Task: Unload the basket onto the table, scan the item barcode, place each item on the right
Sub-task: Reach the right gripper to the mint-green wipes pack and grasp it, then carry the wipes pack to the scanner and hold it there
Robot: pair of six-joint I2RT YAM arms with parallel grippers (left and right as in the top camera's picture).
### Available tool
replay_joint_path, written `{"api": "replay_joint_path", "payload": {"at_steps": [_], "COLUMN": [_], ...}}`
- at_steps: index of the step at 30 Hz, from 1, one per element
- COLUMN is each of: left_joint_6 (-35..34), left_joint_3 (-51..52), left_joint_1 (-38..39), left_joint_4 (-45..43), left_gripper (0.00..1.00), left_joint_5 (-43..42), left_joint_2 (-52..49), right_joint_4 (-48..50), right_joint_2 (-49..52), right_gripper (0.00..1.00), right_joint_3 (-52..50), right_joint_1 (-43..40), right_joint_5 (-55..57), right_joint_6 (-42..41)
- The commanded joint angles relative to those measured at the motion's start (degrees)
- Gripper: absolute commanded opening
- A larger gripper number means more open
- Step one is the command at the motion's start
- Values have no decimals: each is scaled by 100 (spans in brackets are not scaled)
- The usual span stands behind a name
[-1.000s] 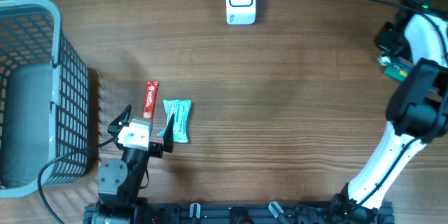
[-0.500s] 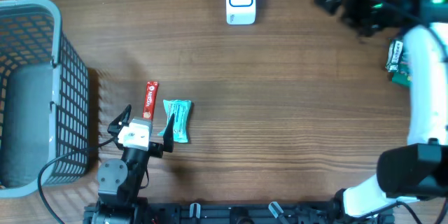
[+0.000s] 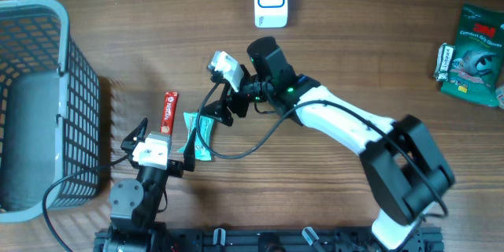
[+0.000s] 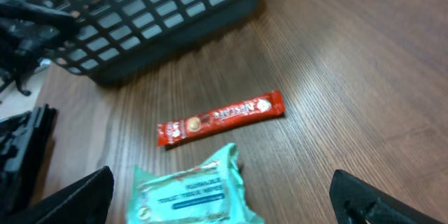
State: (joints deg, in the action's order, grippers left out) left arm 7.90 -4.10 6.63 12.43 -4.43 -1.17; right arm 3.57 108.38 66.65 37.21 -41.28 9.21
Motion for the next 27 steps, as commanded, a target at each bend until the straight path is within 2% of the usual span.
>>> {"api": "replay_joint_path", "payload": {"at_steps": [1,3,7,12,18,19,20,22,23,24,26,27], "left_joint_6": [70,70,70,70,70,70,70,70,70,70,70,70], "left_joint_3": [35,35,35,35,35,35,35,35,35,35,35,35], "left_joint_1": [0,0,0,0,0,0,0,0,0,0,0,0], "left_joint_4": [-22,-20,-22,-22,-22,-20,-22,-22,-22,-22,-20,-22], "left_gripper": [100,100,100,100,100,100,100,100,100,100,100,100], "left_joint_5": [-48,-48,-48,-48,-48,-48,-48,-48,-48,-48,-48,-48], "left_joint_2": [24,24,24,24,24,24,24,24,24,24,24,24], "right_joint_4": [299,444,627,629,627,625,629,629,629,632,579,487], "right_joint_2": [590,861,1228,1491,1840,1882,1904,1902,1902,1893,1821,1718], "right_gripper": [95,90,88,85,78,72,58,19,11,4,4,4], "right_joint_3": [-66,-66,-66,-66,-57,-35,-24,-22,-17,-11,-11,-13], "right_joint_1": [-31,-31,-28,160,608,614,603,527,437,332,90,-160], "right_joint_5": [-472,-538,-1027,-1025,90,216,330,531,529,527,446,33], "right_joint_6": [-190,-310,-457,-490,-667,-763,-866,-1226,-1499,-1838,-2496,-2957]}}
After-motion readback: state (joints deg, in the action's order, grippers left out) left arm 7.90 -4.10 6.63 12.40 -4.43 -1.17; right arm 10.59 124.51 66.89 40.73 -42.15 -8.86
